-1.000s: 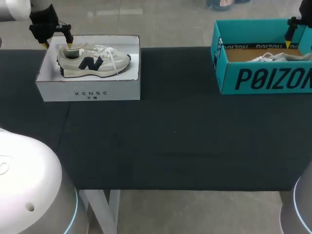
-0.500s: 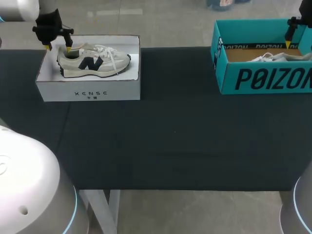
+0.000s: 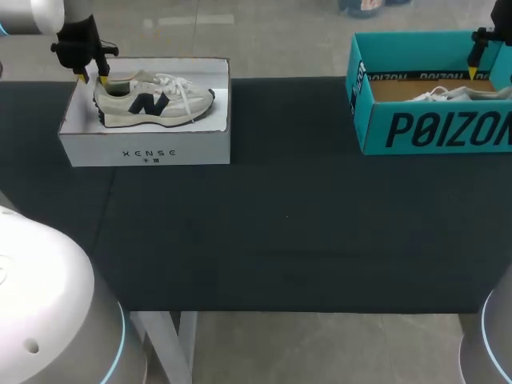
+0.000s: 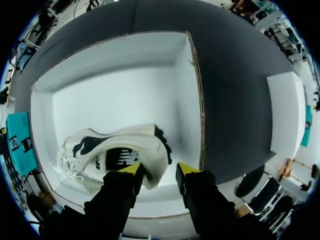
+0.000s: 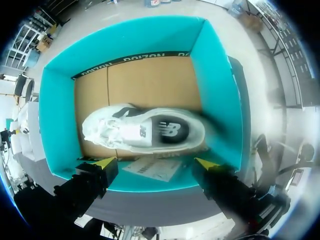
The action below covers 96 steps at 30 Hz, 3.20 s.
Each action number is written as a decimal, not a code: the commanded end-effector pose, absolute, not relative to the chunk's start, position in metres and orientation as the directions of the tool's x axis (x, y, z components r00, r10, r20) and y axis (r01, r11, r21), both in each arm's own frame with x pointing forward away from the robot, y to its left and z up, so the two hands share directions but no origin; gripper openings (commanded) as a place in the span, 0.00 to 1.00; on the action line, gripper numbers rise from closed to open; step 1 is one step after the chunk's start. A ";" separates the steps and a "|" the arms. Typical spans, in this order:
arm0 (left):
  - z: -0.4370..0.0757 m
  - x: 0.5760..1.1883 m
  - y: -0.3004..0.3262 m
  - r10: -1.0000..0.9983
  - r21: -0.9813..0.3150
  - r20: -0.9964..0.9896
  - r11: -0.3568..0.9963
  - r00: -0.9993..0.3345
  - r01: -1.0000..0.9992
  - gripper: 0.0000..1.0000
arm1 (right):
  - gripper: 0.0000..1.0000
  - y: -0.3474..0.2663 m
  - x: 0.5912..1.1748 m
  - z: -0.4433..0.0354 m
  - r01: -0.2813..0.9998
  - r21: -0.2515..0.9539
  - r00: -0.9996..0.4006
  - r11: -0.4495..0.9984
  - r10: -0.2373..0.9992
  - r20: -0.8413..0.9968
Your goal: Take the shoe out of the shoebox, open the shoe tongue, remove and reinsert the insole, then place the shoe into the shoebox
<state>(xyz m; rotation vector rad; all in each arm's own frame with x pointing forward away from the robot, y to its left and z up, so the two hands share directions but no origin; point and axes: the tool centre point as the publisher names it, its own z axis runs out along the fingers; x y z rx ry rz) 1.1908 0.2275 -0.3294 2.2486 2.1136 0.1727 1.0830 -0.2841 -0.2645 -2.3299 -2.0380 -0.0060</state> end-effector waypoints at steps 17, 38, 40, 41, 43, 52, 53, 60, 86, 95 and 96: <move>-0.341 1.193 0.231 0.997 0.092 0.010 -0.075 0.074 0.993 0.43 | 1.00 -0.284 1.083 -0.264 0.991 -0.031 0.134 -0.133 0.990 0.033; -0.370 1.200 0.234 0.999 0.054 -0.006 -0.054 0.054 0.997 0.61 | 1.00 -0.284 1.083 -0.264 0.991 -0.031 0.134 -0.133 0.990 0.033; -0.372 1.200 0.235 0.999 0.053 -0.005 -0.054 0.054 0.997 0.61 | 1.00 -0.284 1.083 -0.264 0.991 -0.031 0.134 -0.133 0.990 0.033; -0.373 1.200 0.235 0.999 0.052 -0.005 -0.054 0.054 0.997 0.60 | 1.00 -0.284 1.083 -0.264 0.991 -0.031 0.134 -0.133 0.990 0.033; -0.375 1.200 0.235 0.998 0.046 -0.005 -0.057 0.057 0.997 0.59 | 1.00 -0.284 1.083 -0.264 0.991 -0.031 0.134 -0.133 0.990 0.033; -0.398 1.194 0.230 0.998 -0.003 -0.023 -0.061 0.061 0.998 0.61 | 1.00 -0.284 1.083 -0.264 0.991 -0.031 0.134 -0.133 0.990 0.033; -0.400 1.194 0.229 0.998 -0.007 -0.023 -0.065 0.065 0.998 0.60 | 1.00 -0.284 1.083 -0.264 0.991 -0.031 0.134 -0.133 0.990 0.033; -0.411 1.194 0.228 0.997 -0.042 -0.026 -0.076 0.075 0.996 0.40 | 1.00 -0.284 1.083 -0.264 0.991 -0.031 0.134 -0.133 0.990 0.033; -0.355 1.202 0.227 0.997 0.003 -0.029 -0.071 0.071 0.997 0.00 | 1.00 -0.284 1.083 -0.264 0.991 -0.031 0.134 -0.133 0.990 0.033; -0.249 1.187 0.205 0.998 0.083 -0.052 -0.028 0.032 0.996 0.00 | 1.00 -0.284 1.083 -0.264 0.991 -0.031 0.134 -0.133 0.990 0.033; -0.235 1.183 0.202 0.997 0.096 -0.054 -0.041 0.046 0.995 0.00 | 1.00 -0.284 1.083 -0.264 0.991 -0.031 0.134 -0.133 0.990 0.033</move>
